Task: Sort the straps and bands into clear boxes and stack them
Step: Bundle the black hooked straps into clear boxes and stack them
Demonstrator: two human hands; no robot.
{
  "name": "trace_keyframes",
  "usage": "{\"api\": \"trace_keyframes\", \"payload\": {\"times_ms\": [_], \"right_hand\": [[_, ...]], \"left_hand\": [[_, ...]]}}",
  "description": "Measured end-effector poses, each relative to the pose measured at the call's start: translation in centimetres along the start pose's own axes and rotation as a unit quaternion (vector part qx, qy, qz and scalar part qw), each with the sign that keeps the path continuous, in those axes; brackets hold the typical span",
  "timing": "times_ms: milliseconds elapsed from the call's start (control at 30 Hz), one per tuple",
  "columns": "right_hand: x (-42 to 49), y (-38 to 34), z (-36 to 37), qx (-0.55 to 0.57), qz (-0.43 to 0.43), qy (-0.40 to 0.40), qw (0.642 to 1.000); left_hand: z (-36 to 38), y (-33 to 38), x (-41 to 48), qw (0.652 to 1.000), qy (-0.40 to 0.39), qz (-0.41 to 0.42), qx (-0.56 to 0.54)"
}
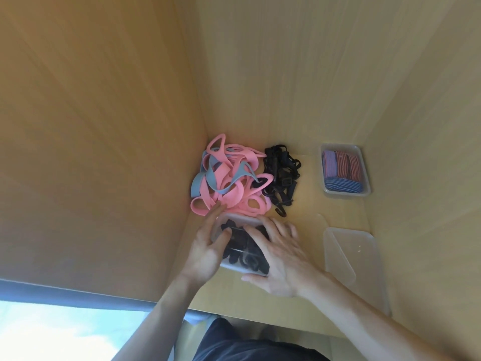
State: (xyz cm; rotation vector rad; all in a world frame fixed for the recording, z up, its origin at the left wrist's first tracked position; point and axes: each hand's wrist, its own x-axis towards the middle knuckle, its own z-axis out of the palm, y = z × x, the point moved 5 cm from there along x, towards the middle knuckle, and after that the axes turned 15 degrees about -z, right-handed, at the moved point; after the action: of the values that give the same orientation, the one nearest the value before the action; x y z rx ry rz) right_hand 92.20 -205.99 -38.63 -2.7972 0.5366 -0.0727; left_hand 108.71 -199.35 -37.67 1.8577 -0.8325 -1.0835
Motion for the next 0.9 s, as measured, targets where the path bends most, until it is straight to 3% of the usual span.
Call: {"api": "trace_keyframes", "payload": {"times_ms": [100,400,667,900], "right_hand": [[-0.4,0.1,-0.6,0.028,0.019,0.045,0.998],[-1.1,0.1,-2.1,0.185,0.060,0.115,0.974],[-1.3,0.2,-3.3,0.286,0.067,0.156,0.943],[-1.2,0.7,-3.9,0.355,0.078,0.173,0.916]], "left_hand": [[-0.9,-0.5,-0.3,0.998,0.014,-0.028,-0.057],[-0.5,-0.2,-2.2,0.999,-0.043,0.015,-0.016],[-0.7,1.5,-2.4,0.999,0.006,0.051,0.015],[-0.9,1.3,-1.7,0.999,0.028,0.035,-0.003]]}}
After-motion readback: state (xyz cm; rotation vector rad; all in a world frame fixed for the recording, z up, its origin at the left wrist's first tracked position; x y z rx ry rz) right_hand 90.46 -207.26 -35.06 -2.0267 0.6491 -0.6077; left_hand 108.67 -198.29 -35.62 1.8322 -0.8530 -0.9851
